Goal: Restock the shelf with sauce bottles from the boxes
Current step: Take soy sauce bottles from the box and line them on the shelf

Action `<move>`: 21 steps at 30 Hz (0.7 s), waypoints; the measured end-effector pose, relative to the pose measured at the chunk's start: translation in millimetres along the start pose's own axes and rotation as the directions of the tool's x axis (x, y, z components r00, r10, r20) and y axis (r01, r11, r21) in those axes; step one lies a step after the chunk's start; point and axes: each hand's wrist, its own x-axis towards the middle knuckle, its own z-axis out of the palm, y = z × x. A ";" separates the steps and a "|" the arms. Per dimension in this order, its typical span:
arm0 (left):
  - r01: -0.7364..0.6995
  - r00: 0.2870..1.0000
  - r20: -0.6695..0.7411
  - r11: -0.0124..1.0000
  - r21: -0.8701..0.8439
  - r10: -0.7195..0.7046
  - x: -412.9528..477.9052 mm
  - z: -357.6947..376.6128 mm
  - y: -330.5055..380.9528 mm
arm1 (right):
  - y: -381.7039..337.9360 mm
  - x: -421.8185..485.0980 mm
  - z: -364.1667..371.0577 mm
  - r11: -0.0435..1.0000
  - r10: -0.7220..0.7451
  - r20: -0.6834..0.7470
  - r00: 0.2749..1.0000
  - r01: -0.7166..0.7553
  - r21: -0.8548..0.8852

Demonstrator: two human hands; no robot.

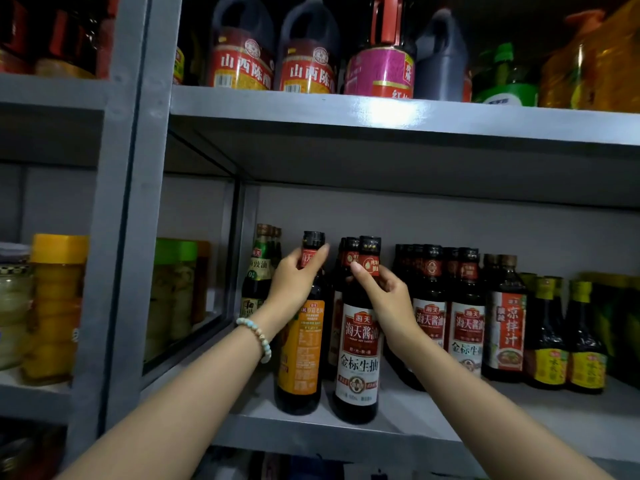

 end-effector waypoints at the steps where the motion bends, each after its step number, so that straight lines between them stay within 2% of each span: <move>1: 0.011 1.000 0.007 1.000 -0.027 -0.011 -3.3 -0.6 -3.8 | 1.6 -3.8 -0.8 1.000 0.010 0.011 1.000 -0.010 0.010; 4: 0.052 0.998 0.033 0.994 -0.098 -0.049 -19.6 -5.8 -20.1 | 8.6 -19.8 -0.5 0.998 0.055 0.003 0.999 -0.055 0.028; 8: 0.135 0.976 0.178 0.990 -0.036 -0.126 -47.6 -17.4 -35.8 | 26.8 -45.5 0.5 0.999 0.049 -0.015 0.999 -0.049 0.002; 11: 0.260 0.907 0.355 0.964 -0.048 -0.227 -59.0 -27.7 -46.5 | 45.9 -61.6 -3.9 0.994 0.095 0.021 0.995 -0.094 -0.059; 13: 0.302 0.858 0.432 0.953 0.017 -0.279 -66.2 -34.9 -51.6 | 52.8 -68.9 -5.0 0.986 0.123 0.035 0.992 -0.118 -0.122; 16: 0.294 0.862 0.405 0.952 0.088 -0.304 -72.0 -40.8 -60.2 | 54.5 -71.4 -4.3 0.980 0.144 0.026 0.989 -0.139 -0.139; 21: 0.296 0.935 0.183 0.952 0.075 -0.305 -76.8 -25.6 -66.3 | 54.0 -70.6 -5.8 0.981 0.167 0.003 0.986 -0.166 -0.100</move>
